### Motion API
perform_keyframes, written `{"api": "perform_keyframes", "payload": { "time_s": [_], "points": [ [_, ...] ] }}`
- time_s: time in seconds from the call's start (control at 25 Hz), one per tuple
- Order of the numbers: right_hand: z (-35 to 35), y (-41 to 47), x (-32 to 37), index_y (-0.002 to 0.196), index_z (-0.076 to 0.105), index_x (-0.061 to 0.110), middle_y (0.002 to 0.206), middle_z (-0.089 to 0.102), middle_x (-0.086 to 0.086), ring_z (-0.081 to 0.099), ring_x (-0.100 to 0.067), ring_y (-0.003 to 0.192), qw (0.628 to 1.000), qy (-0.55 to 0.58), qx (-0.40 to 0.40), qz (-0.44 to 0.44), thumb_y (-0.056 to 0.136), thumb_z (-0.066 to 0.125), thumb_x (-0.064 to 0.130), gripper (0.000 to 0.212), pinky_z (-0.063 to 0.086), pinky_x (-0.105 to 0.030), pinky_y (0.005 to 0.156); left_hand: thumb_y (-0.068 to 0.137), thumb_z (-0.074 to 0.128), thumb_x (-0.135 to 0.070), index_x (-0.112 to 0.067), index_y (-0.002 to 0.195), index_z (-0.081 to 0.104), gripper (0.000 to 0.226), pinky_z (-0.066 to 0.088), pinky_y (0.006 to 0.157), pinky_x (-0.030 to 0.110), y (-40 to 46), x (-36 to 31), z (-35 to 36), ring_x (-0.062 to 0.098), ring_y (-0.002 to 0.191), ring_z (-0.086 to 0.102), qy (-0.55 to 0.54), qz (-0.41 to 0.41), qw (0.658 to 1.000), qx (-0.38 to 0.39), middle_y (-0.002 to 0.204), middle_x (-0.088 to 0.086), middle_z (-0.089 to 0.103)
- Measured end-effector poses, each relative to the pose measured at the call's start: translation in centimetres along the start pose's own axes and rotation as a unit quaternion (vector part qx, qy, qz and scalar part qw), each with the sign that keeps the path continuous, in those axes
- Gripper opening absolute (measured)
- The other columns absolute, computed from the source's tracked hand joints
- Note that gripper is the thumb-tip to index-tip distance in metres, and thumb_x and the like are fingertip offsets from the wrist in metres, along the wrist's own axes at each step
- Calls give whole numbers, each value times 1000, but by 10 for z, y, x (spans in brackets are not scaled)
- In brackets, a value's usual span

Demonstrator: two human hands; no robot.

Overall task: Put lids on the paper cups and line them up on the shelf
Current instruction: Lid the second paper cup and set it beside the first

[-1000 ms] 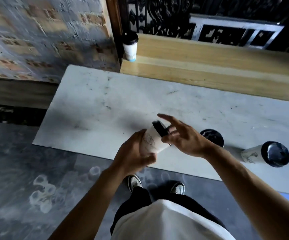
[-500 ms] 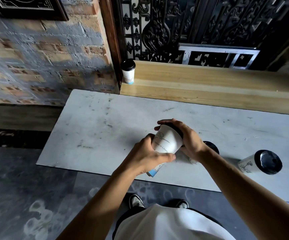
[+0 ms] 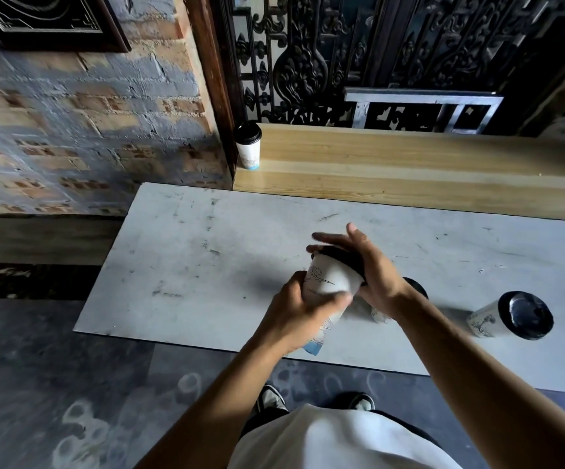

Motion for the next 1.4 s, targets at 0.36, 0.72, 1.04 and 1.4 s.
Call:
{"api": "perform_keyframes", "payload": {
  "time_s": [0.36,0.72,1.04,1.4],
  "points": [
    [17,-13,-47,156,37,29,140,56,-37,57,-43,122,978,205,-40,10,99,52,46,61,38,-58,108,102,38,-60,-26,101,69,46,60,85,61,1,-5,11,39,94,75,-205,-116,966,-104,103,15,76],
    [19,-29,-56,152,42,38,143,54,-35,55,-42,117,977,210,-31,-19,105,38,33,48,38,-69,105,103,35,-58,-29,102,67,43,62,86,48,1,-15,15,25,88,75,-212,-105,967,-96,97,2,75],
    [7,-36,-48,154,41,25,138,63,-26,65,-43,115,978,204,-24,-25,98,55,34,58,49,-67,102,97,56,-48,-20,103,59,28,53,71,34,3,-11,-6,12,76,64,-39,41,982,-183,83,-7,66],
    [10,-47,-34,145,48,34,121,73,-15,72,-33,99,993,115,-1,-12,91,69,43,58,58,-47,85,96,53,-3,-21,105,78,32,55,74,27,1,2,-18,13,88,60,70,323,924,-192,95,3,54]
  ]
}}
Point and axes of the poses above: each hand's wrist, its own y-axis towards the middle knuckle, its own z-axis out of the palm, x = y × z, the point moved 1 cm from there along y, towards the middle knuckle
